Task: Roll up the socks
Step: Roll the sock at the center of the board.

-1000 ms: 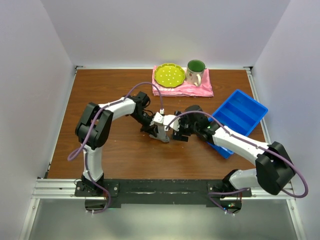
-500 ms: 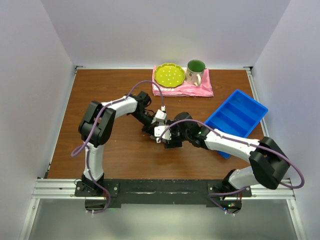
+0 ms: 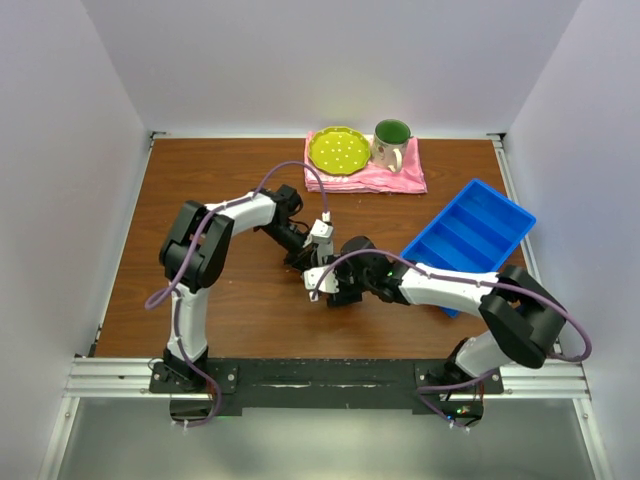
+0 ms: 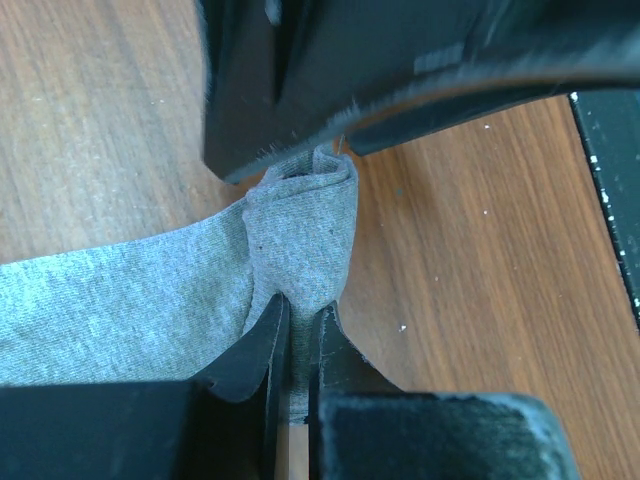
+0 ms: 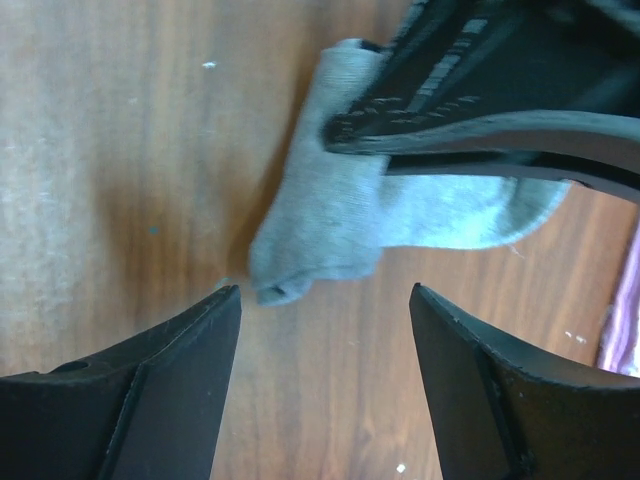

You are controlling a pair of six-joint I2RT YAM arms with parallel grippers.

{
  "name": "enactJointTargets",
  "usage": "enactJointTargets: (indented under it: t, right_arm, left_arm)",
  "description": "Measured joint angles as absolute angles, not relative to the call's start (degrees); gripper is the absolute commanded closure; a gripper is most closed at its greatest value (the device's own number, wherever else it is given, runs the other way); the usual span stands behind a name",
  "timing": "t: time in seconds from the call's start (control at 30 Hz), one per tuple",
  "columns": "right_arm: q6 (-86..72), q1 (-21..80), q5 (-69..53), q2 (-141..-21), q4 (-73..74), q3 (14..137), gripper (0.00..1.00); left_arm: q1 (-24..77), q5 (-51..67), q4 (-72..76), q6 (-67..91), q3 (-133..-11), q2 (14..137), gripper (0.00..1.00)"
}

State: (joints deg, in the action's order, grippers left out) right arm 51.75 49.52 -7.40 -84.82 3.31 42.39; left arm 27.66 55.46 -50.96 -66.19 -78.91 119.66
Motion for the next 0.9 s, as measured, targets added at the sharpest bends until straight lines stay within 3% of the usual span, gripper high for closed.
enactJointTargets:
  t: [0.53,0.9]
  right_arm:
    - [54.63,51.51,-8.29,-89.41,-3.18,40.73,0.42]
    - [55.64,52.58,-7.62,-90.7,-4.45,40.82,0.62]
  left_arm:
    - [27.66,56.75,-53.01,-66.08,-79.48,120.6,1.0]
    - [27.66,57.06,-53.69,-65.65,-79.57,120.86,1.0]
